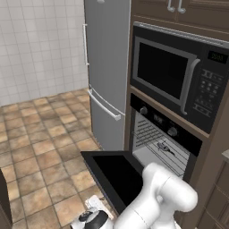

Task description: Place the fish on the rack of the oven, and slide the rack back inside. Close the oven door.

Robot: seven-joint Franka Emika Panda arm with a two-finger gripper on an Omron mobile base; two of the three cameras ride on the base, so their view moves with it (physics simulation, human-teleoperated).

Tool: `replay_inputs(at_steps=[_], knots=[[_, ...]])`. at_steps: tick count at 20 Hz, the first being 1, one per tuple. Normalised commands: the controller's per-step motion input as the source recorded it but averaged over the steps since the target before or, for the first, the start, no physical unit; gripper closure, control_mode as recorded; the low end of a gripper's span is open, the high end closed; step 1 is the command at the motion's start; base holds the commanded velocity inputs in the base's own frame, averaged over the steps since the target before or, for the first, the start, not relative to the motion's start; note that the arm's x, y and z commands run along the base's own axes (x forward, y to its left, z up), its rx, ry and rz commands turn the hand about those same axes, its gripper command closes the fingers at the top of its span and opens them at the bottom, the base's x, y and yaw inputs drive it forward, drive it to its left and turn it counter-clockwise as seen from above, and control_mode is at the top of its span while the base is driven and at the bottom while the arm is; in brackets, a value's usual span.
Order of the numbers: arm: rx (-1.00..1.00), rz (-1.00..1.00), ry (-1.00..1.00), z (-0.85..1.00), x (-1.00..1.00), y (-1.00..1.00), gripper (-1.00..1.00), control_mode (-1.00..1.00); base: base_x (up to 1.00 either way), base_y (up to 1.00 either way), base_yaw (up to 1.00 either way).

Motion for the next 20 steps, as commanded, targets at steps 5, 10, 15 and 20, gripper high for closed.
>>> replay_inputs(at_steps=[5, 10, 15, 20], knots=[[-0.44, 0.0, 0.55, -0.94, 1.0, 0.75, -1.0, -1.0, 0.0, 0.0, 0.0], [-0.4, -0.02, 0.23, -0.79, 0.99, 0.45, -1.0, -1.0, 0.0, 0.0, 0.0], [-0.47, -0.27, -0.23, 0.06, 0.33, -0.15, -1.0, -1.0, 0.0, 0.0, 0.0], [-0.67, -0.43, -0.29, 0.1, 0.12, -0.18, -1.0, -1.0, 0.0, 0.0, 0.0]])
